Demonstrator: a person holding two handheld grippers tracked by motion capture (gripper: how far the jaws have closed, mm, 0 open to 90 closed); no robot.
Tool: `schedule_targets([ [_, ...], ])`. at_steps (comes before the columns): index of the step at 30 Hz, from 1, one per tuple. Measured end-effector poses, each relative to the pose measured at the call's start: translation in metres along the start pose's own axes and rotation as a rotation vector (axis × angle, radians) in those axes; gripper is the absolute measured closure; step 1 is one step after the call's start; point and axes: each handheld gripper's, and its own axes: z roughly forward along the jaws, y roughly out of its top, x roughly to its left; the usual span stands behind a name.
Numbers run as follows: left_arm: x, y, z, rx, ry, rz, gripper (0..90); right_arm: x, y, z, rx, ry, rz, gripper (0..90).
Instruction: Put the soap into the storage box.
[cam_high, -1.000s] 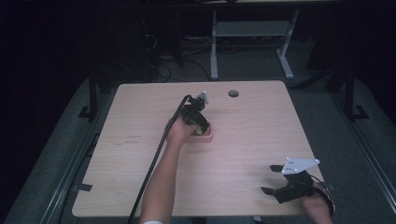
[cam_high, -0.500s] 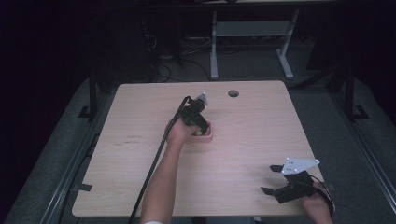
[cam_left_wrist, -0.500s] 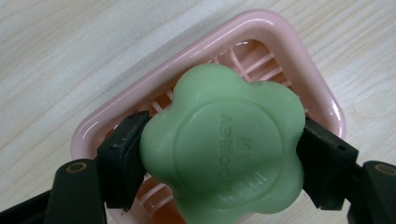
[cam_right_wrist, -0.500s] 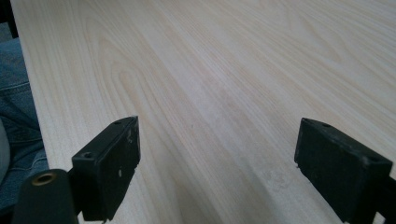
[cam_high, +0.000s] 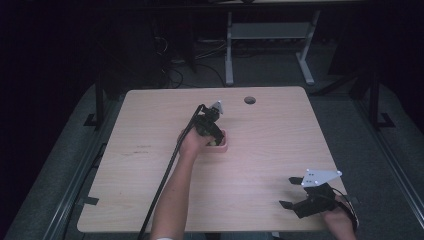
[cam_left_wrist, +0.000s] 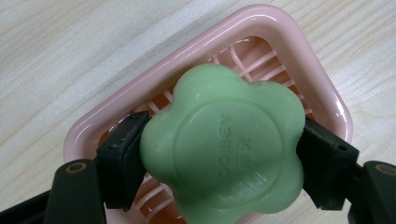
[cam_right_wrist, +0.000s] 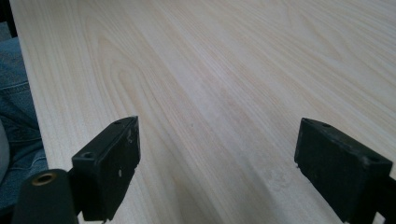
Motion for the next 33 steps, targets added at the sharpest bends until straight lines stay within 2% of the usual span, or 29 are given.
schedule_targets([
  [2, 0.0, 0.0, -0.001, 0.0, 0.002, 0.003, 26.1, -0.001, 0.0, 0.0, -0.002, 0.001, -0.012, 13.8],
  [9, 0.0, -0.002, -0.009, -0.03, -0.007, 0.0, 24.8, 0.001, 0.0, 0.001, 0.004, 0.0, -0.002, 13.8],
  [14, -0.001, -0.007, -0.019, -0.053, 0.014, 0.021, 23.8, 0.0, 0.0, 0.002, 0.007, 0.003, 0.002, 13.8],
  [19, -0.001, -0.011, -0.025, -0.076, 0.007, 0.016, 23.4, 0.001, 0.0, 0.003, 0.016, 0.002, 0.004, 13.8],
  [23, -0.003, -0.014, -0.032, -0.104, -0.013, 0.034, 22.3, 0.001, 0.0, 0.004, 0.022, 0.001, 0.003, 13.8],
  [33, -0.01, -0.027, -0.042, -0.134, -0.018, 0.068, 22.1, 0.0, -0.002, 0.004, 0.023, -0.002, 0.007, 13.8],
])
